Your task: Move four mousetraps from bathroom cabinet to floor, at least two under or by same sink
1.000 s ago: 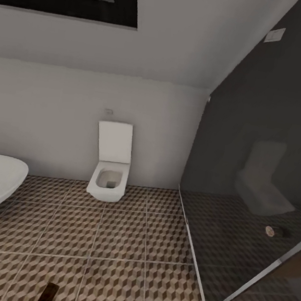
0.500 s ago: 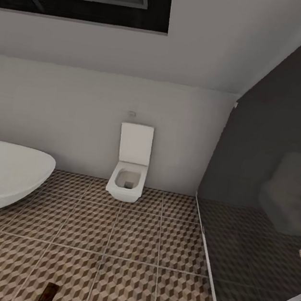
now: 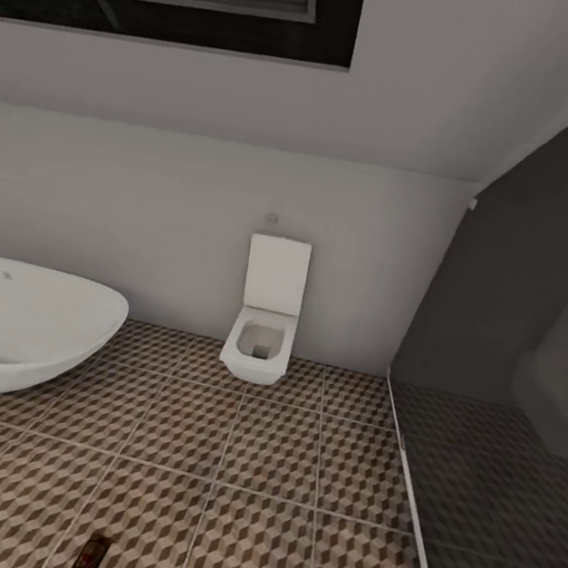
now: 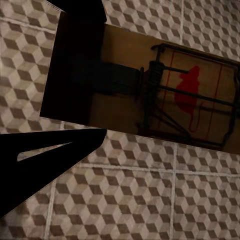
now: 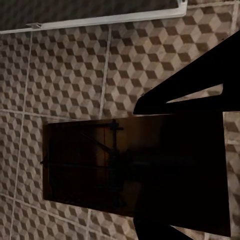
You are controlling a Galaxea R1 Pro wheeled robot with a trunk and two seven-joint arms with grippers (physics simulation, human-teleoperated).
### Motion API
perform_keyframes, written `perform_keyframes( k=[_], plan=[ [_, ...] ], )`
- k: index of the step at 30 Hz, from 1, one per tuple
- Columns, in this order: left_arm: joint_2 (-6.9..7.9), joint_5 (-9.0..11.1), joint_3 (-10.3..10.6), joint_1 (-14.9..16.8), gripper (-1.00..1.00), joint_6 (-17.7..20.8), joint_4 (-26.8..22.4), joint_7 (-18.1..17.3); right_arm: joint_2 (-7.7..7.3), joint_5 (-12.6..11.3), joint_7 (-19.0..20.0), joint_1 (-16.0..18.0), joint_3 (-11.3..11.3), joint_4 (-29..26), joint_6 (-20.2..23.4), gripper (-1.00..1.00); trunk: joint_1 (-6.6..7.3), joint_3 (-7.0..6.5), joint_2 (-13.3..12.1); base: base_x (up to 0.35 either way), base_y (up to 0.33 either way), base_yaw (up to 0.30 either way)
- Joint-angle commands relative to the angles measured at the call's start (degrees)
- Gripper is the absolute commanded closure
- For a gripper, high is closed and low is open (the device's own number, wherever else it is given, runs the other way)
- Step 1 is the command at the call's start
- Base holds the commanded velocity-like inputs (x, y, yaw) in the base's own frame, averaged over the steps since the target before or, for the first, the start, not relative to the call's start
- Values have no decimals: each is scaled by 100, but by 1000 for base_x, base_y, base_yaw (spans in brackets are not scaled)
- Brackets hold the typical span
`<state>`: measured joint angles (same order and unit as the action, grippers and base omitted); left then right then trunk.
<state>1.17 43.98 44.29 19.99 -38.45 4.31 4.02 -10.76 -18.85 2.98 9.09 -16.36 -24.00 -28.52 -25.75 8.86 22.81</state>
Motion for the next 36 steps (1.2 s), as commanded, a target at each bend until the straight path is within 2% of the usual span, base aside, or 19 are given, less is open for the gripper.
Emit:
perform_keyframes(
  k=[1,21,36],
  plan=[
    [-3,-47,36,5,100,-12,9,68,-5,-75,18,5,-28,3,-22,100,-4,11,11,84,271,2],
    [-3,-47,36,5,100,-12,9,55,-5,-83,27,5,-27,3,-22,100,-4,11,11,181,239,-4],
    [-3,-47,36,5,100,-11,9,55,-5,-83,27,5,-26,2,-22,100,-4,-21,11,37,25,-84]
  ],
)
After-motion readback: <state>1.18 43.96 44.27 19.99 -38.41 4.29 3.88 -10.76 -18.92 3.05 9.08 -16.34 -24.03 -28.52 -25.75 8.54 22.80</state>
